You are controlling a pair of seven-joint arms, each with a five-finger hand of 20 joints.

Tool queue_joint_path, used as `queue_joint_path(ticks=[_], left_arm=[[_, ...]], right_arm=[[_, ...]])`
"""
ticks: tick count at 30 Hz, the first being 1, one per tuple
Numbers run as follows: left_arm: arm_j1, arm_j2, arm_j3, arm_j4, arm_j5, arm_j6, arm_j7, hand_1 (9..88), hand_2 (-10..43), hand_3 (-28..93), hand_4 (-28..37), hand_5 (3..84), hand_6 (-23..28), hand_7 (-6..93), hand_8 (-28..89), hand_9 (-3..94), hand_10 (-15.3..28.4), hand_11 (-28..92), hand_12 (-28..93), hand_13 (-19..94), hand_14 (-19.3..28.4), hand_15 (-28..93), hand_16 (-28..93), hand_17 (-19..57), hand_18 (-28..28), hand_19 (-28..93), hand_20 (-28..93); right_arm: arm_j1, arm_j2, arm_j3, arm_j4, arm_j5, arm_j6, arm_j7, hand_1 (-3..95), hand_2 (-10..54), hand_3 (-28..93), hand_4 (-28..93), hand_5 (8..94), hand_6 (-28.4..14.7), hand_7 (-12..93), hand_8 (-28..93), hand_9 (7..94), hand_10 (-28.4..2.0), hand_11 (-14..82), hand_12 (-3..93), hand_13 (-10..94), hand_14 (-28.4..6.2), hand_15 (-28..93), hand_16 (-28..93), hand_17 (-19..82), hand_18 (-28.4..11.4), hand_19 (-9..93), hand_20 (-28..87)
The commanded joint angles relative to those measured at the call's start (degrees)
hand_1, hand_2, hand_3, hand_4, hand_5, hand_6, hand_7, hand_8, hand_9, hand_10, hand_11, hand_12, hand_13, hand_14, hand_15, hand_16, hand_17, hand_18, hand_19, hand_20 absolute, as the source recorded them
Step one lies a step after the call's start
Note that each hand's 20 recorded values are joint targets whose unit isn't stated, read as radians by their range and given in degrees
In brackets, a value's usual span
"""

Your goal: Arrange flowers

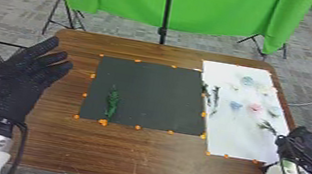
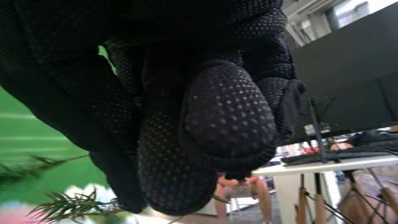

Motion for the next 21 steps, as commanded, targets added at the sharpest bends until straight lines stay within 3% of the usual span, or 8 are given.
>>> queue_joint_path(ticks=[1, 6, 14, 17, 21], left_arm=[[1.0, 0.20, -1.18, -0.81, 0.23, 0.30, 0.04, 23.4, 7.1, 77, -23.3, 37.2, 10.5, 15.2, -10, 32.7, 21.8, 26, 11, 24, 28.4, 50, -9, -10.2, 28.4, 59, 7], [-0.4, -0.08, -1.43, -0.95, 0.70, 0.34, -1.86, 23.4, 7.3, 76, -23.1, 37.1, 10.6, 15.1, -10, 32.7, 21.9, 26, 11, 24, 28.4, 50, -9, -10.1, 28.4, 59, 7], [-4.6, -0.34, -0.45, -0.52, 1.47, -0.25, -7.13, 23.4, 7.3, 76, -23.1, 37.1, 10.5, 15.2, -10, 32.7, 21.8, 26, 11, 24, 28.4, 50, -9, -10.1, 28.4, 59, 7], [-5.4, 0.16, -0.43, -0.59, 1.64, -0.29, -7.91, 23.4, 7.3, 76, -23.1, 37.1, 10.5, 15.2, -10, 32.7, 21.8, 26, 11, 24, 28.4, 50, -9, -10.1, 28.4, 59, 7], [-6.8, 0.98, -0.22, -0.32, 1.63, -1.03, -7.98, 23.4, 7.3, 76, -23.1, 37.1, 10.5, 15.2, -10, 32.7, 21.8, 27, 11, 24, 28.4, 50, -9, -10.1, 28.4, 59, 7]], right_arm=[[9.8, 0.9, -5.5, -5.3, 1.5, 2.4, -3.0, 55.5, -9.5, 70, -28, 90.9, -1.9, 18, 10, 93.7, -9.8, 38.2, 17.6, 90, -5.1, 60, 19, 47, -22.3, 93, 22], [25.9, -2.1, -18.5, -5.7, 6.7, 1.2, -7.9, 55.3, -9.5, 71, -28, 91.3, -2.0, 18, 10, 93.7, -9.7, 38.4, 17.5, 91, -5.2, 60, 20, 47, -22.8, 93, 23], [43.0, -14.8, -34.0, -0.4, 15.8, -2.1, -14.2, 55.3, -9.5, 71, -28, 91.7, -2.1, 18, 11, 93.7, -9.9, 38.8, 17.3, 91, -5.2, 60, 20, 47, -22.9, 93, 24], [46.2, -18.9, -37.5, 2.1, 17.4, -2.7, -15.4, 55.4, -9.5, 71, -28, 91.8, -2.3, 18, 11, 93.7, -10.0, 39.1, 17.2, 91, -5.2, 60, 20, 47, -22.9, 93, 25], [49.2, -23.2, -40.5, 5.5, 21.4, -4.0, -16.5, 55.5, -9.5, 71, -28, 91.9, -2.3, 18, 11, 93.7, -10.0, 39.3, 17.0, 92, -5.2, 60, 20, 47, -23.0, 93, 25]])
